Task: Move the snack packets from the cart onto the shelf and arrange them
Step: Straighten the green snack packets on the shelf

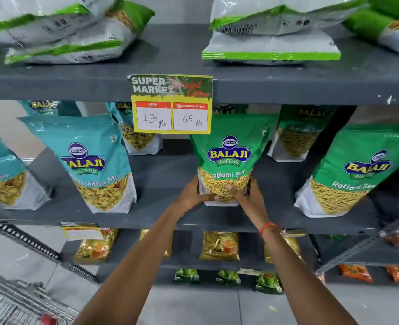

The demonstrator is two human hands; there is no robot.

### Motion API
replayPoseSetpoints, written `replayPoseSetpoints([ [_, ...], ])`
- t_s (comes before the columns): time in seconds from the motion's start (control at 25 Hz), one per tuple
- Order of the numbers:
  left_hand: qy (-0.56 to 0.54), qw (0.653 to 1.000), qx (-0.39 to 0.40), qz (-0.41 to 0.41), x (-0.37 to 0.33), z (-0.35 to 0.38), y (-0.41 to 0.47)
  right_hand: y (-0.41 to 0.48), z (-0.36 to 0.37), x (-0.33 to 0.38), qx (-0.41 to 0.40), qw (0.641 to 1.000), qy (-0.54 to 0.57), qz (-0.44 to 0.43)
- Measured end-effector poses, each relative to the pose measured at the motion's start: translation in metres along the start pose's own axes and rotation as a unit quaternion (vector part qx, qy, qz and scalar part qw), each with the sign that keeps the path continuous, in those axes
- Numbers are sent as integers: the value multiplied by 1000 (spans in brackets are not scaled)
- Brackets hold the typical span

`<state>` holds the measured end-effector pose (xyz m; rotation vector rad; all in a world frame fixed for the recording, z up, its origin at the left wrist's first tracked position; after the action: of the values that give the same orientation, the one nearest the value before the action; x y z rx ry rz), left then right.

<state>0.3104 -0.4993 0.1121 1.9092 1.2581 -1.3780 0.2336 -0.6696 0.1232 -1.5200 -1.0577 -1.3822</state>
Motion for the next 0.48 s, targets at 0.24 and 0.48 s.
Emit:
replayPoseSetpoints([
  [0.24,8,1000,10,-16,8,5,-18,-23,3,-6,-21,1000,1,-23],
  [0.48,-10,999,23,-23,-1,5,-24,-29,3,2,-19,999,-2,-31],
])
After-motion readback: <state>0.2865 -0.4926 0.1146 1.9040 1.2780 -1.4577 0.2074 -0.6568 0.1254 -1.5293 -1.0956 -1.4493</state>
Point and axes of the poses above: each hand's wrist, its own y-axis towards the middle knuckle, its own z-axis out of the palm, x = y × z, the point moved 3 cm from there along y, towards the middle knuckle, and after that the axes turned 5 degrees about y, right-handed, at the moved point
